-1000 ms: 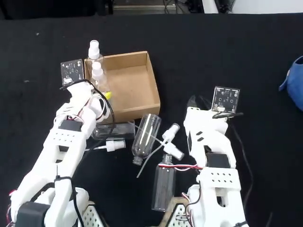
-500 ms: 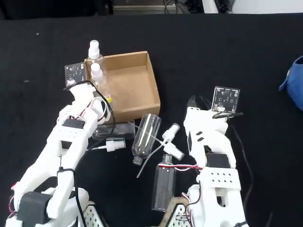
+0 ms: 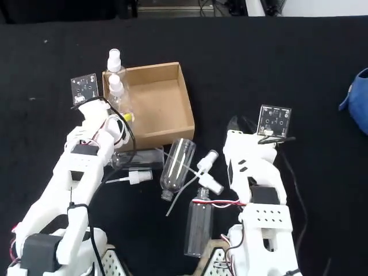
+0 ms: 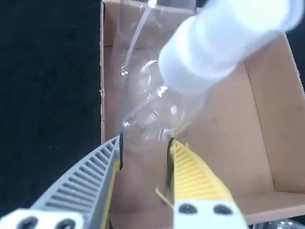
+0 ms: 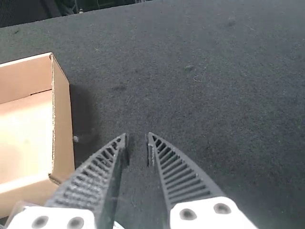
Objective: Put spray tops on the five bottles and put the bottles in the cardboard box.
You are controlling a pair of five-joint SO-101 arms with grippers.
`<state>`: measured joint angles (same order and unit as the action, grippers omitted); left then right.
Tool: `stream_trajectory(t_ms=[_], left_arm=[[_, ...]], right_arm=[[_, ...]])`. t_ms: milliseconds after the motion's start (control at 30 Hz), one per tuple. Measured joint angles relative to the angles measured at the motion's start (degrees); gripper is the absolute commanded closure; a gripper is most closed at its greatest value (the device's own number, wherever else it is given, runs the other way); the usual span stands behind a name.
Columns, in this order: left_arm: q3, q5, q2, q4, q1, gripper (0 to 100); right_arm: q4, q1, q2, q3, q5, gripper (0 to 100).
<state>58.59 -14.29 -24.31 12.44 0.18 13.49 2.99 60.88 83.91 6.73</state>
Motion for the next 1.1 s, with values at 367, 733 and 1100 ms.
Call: stream_trajectory(t_ms=[367, 733, 1100], left_arm=[[-6.6, 0.0, 0.0, 15.0, -2.6, 97], [-15.1, -0.1, 0.0, 31.4, -5.3, 97], [-15.6, -0.1, -0.9, 32.5, -5.0, 97]], right_arm=[[0.0, 0.0, 0.0, 0.0, 0.0, 95.2], [0.0, 0.0, 0.0, 0.0, 0.0, 95.2], [0.0, 0.0, 0.0, 0.0, 0.0, 95.2]])
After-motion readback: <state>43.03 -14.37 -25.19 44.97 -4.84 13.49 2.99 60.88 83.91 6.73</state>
